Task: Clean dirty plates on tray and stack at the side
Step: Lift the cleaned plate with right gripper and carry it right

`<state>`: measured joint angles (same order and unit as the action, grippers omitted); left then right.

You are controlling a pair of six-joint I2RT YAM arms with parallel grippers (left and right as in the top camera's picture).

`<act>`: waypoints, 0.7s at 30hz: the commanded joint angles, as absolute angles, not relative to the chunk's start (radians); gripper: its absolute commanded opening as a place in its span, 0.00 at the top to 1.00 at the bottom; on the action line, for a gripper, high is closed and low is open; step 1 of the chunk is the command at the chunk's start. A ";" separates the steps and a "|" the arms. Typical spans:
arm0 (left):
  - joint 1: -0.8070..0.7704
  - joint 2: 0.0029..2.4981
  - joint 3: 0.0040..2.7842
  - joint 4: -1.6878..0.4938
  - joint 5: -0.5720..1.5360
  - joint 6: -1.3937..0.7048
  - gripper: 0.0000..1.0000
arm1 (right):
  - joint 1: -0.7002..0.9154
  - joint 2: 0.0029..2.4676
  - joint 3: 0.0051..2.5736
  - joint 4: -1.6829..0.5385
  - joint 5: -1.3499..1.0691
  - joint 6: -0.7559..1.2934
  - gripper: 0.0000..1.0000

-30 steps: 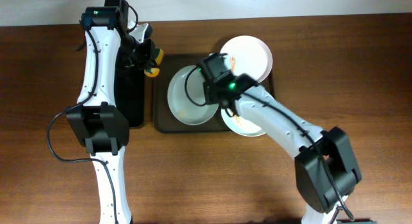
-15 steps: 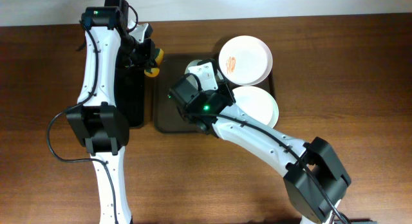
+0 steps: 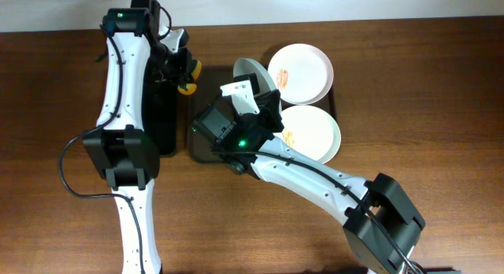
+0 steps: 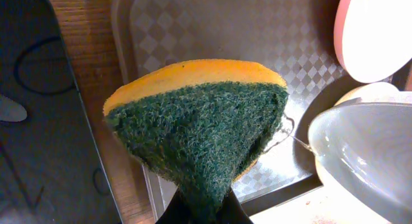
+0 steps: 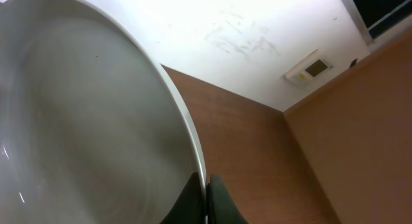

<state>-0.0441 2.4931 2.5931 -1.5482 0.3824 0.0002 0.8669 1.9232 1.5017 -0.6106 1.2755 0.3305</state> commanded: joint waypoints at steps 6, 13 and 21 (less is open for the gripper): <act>-0.047 2.489 2.600 -1.550 0.367 0.020 0.99 | 0.842 1.902 1.505 -0.609 1.098 0.370 0.96; -0.058 2.489 2.600 -1.543 0.367 0.020 0.99 | 0.712 1.839 1.505 -0.647 0.686 0.405 0.96; -0.093 2.489 2.600 -1.534 0.366 0.020 0.99 | 0.313 1.716 1.505 -0.756 -0.072 0.404 0.96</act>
<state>-0.0711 2.4931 2.5931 -1.5364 0.3656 0.0002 0.4480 1.7802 1.5017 -0.7238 0.2974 0.3901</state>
